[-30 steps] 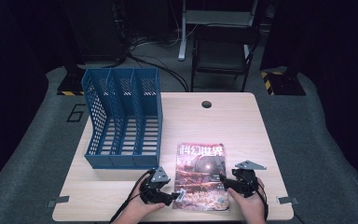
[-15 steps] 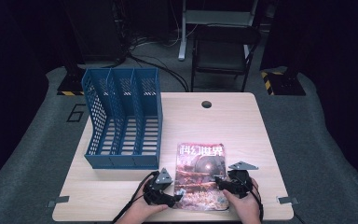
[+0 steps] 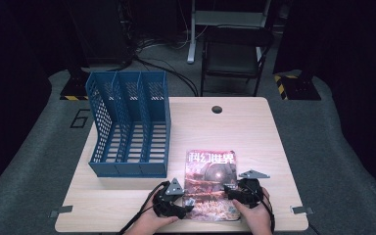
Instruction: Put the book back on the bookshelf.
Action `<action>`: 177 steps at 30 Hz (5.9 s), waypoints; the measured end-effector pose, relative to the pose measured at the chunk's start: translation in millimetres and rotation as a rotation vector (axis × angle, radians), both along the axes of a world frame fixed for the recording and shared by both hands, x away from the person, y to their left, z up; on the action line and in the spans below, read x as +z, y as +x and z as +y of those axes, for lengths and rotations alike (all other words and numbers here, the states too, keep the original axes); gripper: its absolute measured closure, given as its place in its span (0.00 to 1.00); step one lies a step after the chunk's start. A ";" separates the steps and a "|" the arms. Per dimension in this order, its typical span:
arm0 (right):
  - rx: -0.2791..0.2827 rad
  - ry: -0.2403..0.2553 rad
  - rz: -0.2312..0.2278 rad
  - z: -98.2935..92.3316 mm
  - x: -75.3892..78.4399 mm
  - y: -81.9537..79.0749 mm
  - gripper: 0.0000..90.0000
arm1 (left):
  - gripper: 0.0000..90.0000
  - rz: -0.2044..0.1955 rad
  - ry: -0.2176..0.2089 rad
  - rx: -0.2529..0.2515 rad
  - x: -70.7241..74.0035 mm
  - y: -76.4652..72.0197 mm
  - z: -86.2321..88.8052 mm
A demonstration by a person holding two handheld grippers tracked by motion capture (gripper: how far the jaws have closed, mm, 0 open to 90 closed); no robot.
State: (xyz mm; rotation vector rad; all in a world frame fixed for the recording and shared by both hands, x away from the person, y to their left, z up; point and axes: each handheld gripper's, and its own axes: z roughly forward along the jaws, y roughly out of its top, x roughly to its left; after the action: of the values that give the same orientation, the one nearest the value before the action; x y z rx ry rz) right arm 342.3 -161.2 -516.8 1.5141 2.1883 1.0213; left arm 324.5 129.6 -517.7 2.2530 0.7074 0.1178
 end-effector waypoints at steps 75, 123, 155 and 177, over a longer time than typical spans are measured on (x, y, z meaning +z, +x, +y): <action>-0.037 0.137 0.040 12.0 0.9 13.0 0.45 | 0.42 -0.019 0.013 0.018 -0.4 -19.0 19.2; 0.072 0.211 0.090 19.9 4.5 25.9 0.56 | 0.43 -0.034 -0.014 0.022 -3.1 -20.3 21.7; 0.097 0.217 0.137 13.5 0.7 27.3 0.80 | 0.44 -0.034 -0.013 0.016 -3.0 -20.5 23.3; 0.104 0.210 0.084 17.6 1.8 21.1 0.94 | 0.46 -0.023 -0.028 0.037 -3.2 -20.2 23.2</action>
State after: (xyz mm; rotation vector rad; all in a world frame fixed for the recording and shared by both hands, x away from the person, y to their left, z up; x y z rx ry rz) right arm 363.4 -143.6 -515.0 1.5712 2.2997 1.2779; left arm 304.3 152.8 -520.9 2.2093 0.7341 0.1505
